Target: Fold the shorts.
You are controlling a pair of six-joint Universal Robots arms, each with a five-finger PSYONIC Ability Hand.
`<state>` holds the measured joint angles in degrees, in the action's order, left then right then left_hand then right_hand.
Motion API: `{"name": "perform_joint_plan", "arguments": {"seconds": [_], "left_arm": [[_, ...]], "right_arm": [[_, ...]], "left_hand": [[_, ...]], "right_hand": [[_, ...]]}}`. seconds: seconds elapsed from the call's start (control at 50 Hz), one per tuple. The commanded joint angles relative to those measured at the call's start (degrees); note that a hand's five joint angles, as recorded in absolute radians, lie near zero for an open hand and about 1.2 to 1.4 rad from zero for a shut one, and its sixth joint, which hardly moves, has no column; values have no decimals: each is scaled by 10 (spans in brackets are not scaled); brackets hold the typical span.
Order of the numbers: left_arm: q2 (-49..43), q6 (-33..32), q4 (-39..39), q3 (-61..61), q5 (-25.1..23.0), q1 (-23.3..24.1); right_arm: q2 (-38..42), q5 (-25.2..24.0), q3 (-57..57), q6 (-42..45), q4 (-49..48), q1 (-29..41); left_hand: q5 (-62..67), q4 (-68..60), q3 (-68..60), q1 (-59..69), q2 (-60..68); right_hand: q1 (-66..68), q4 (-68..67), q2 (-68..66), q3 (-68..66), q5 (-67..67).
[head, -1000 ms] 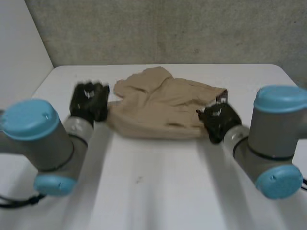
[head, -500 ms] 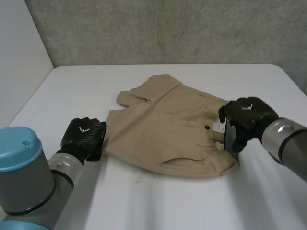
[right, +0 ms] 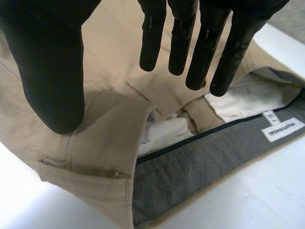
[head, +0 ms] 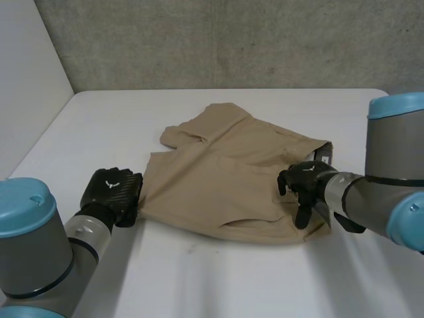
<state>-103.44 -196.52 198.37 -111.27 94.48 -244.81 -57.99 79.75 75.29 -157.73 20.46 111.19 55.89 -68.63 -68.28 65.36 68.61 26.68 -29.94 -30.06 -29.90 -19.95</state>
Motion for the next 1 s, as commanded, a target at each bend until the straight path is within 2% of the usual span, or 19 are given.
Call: {"name": "perform_joint_plan", "arguments": {"seconds": [0.02,0.04,0.06,0.1,0.18,0.28,0.34,0.44,0.52,0.62,0.72,0.8,1.0], "left_arm": [[1,0,0,-2,1,-1],[1,0,0,-3,1,-1],[1,0,0,-4,1,-1],[1,0,0,-5,1,-1],[3,0,0,-5,1,-1],[22,-3,-1,0,1,-1],[60,-4,-3,11,1,-1],[154,-10,-21,46,1,-1],[236,-10,-40,102,1,-4],[295,-11,-77,225,-12,-6],[276,-9,-150,333,-33,-4],[203,-10,-197,381,-34,-6],[-27,-12,-220,405,-31,-6]], "right_arm": [[42,6,-45,34,58,5],[42,6,-45,37,58,5],[42,6,-45,44,58,6],[41,7,-45,47,61,6],[23,5,-38,48,65,6],[-66,3,-2,49,64,0],[-110,3,8,44,43,-1],[-264,9,34,40,-36,-1],[-353,24,26,41,-72,-1],[-405,58,-15,42,-92,0],[-411,76,-52,47,-94,6],[-384,77,-60,54,-87,8],[-179,79,-60,97,-54,44]], "left_hand": [[141,-114,-117,146,114],[141,-114,-117,146,114],[141,-114,-117,146,114],[141,-114,-117,146,114],[141,-114,-117,146,114],[141,-114,-117,146,114],[141,-114,-117,146,114],[141,-114,-117,146,114],[141,-114,-117,146,114],[141,-114,-117,146,114],[141,-114,-117,146,114],[141,-114,-117,146,114],[141,-114,-117,146,114]], "right_hand": [[204,-171,-170,-171,-171],[259,-226,-225,-227,-226],[383,-350,-349,-351,-350],[532,-500,-499,-500,-500],[533,-501,-499,-501,-501],[533,-501,-499,-501,-501],[533,-501,-499,-501,-501],[533,-501,-499,-501,-501],[533,-501,-499,-501,-501],[533,-501,-499,-501,-501],[533,-501,-499,-501,-501],[533,-501,-499,-501,-501],[533,-501,-499,-501,-501]]}}
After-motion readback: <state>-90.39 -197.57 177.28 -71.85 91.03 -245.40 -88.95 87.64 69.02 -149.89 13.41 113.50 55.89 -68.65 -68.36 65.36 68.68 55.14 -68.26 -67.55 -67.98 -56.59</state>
